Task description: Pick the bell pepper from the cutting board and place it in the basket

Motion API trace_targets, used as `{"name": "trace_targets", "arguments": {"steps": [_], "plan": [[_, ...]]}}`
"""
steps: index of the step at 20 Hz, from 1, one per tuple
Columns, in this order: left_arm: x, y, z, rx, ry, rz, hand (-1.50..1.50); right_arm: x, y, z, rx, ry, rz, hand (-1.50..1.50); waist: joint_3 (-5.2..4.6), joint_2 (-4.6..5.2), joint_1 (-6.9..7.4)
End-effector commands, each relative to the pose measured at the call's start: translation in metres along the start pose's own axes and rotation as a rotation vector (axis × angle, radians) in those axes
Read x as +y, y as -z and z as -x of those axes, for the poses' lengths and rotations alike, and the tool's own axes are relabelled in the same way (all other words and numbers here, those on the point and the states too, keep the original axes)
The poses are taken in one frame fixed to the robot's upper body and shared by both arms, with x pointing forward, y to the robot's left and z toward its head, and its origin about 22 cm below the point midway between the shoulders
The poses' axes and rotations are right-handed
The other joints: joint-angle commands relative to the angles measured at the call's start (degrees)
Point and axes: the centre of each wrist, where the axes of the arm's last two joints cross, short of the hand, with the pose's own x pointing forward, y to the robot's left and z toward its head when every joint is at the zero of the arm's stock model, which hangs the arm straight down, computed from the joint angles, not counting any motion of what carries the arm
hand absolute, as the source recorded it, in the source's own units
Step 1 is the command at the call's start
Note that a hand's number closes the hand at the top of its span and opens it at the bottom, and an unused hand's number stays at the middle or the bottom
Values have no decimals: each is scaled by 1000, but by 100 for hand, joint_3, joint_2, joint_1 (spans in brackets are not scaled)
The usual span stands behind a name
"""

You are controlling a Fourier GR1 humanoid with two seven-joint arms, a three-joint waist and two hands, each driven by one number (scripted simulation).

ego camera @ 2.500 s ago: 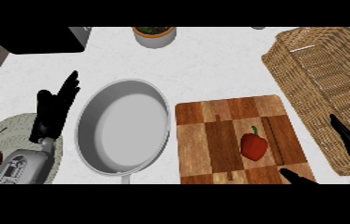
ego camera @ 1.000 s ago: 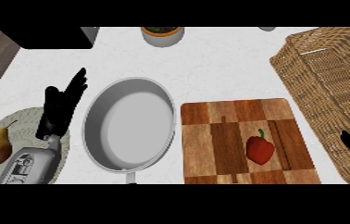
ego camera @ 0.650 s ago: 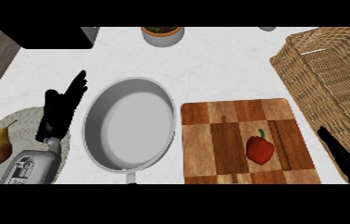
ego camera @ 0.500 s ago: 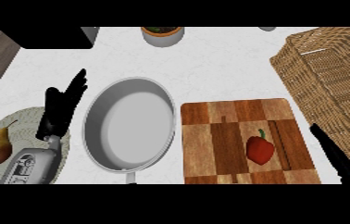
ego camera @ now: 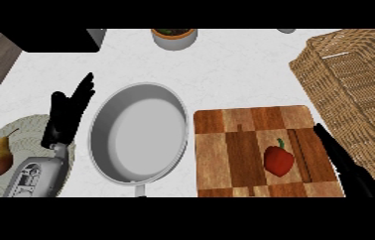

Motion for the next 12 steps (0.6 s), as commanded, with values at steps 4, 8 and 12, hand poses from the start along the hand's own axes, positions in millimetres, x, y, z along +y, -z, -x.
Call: {"name": "trace_targets", "arguments": {"steps": [4,8,12], "plan": [[1,6,8,6,-9,-16,0,15,20,13,-3,-7,-27,-150,1,2,-1],[-16,1,5,3,3,-3,0,13,19,2,17,-12,-23,-150,0,0,-5],[2,-2,-12,0,15,6,0,36,34,-18,33,3,-45,-150,0,0,9]]}}
